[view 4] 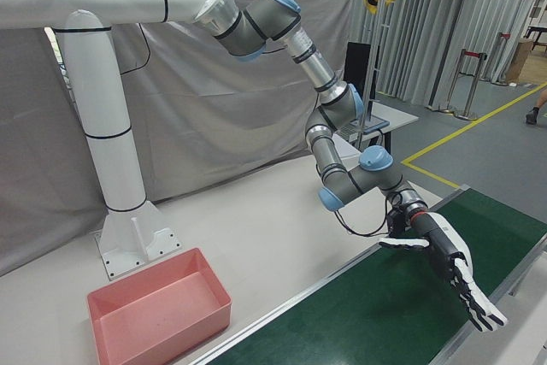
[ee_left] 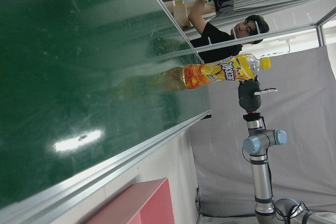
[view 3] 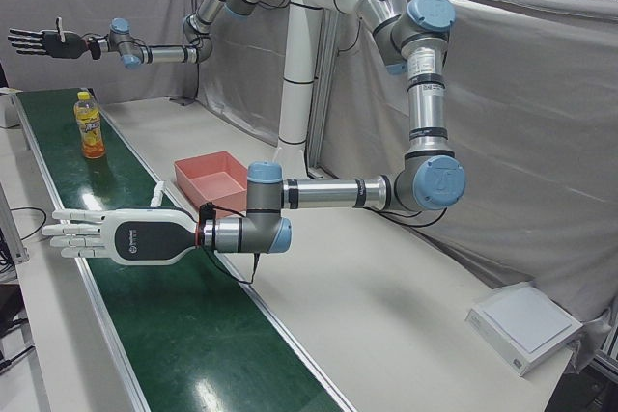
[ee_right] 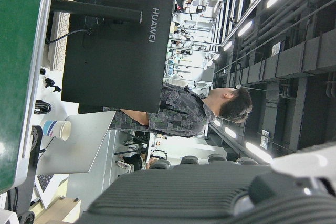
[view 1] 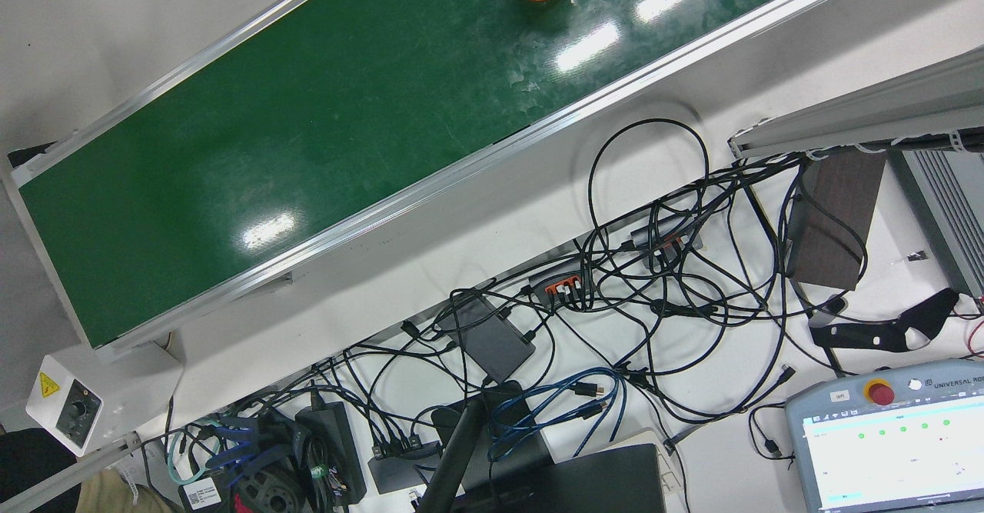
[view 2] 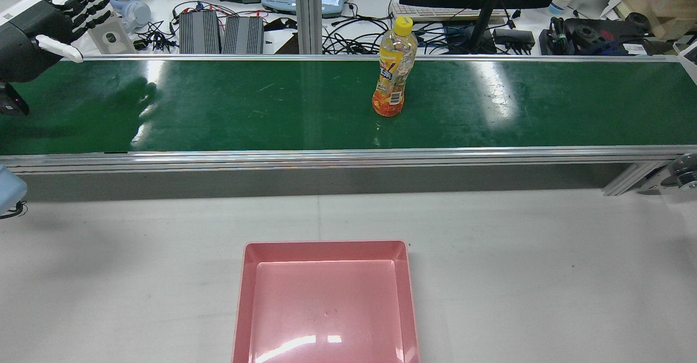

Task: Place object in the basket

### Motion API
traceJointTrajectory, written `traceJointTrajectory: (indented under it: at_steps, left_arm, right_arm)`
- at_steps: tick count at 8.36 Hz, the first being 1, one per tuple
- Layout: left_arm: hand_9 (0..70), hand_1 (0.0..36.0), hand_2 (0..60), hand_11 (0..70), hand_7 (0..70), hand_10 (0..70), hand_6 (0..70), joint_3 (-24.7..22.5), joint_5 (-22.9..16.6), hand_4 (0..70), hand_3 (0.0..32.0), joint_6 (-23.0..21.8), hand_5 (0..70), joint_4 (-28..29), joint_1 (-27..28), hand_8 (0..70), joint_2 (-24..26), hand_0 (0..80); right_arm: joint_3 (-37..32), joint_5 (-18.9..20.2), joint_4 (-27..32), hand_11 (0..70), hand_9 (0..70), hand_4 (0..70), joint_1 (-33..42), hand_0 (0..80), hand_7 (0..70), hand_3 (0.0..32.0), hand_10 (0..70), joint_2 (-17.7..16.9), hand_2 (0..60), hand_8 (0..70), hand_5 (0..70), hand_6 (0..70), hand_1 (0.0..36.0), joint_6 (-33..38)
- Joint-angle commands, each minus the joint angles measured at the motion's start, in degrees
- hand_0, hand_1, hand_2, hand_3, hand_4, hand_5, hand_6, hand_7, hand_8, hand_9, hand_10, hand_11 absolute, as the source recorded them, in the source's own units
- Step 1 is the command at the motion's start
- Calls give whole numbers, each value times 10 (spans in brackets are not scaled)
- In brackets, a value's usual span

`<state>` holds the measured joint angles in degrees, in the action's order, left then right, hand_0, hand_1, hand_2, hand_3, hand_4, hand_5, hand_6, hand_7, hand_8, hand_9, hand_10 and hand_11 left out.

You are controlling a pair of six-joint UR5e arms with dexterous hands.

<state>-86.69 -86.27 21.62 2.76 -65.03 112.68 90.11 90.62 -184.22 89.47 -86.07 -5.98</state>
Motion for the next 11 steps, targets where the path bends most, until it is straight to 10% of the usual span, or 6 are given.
traceJointTrajectory:
  at_steps: [1, 11]
  left_arm:
    - [49, 53, 0, 72, 0, 42, 0, 2, 1, 131, 0, 0, 7, 1, 0, 18, 0, 505]
    - [52, 56, 0, 72, 0, 42, 0, -2, -1, 144, 0, 0, 27, -17, 6, 20, 42, 514]
  right_arm:
    - [0, 1, 1, 0, 0, 0, 0, 0, 0, 0, 0, -1, 0, 0, 0, 0, 0, 0]
    - [1, 0, 0, 0, 0, 0, 0, 0, 0, 0, 0, 0, 0, 0, 0, 0, 0, 0]
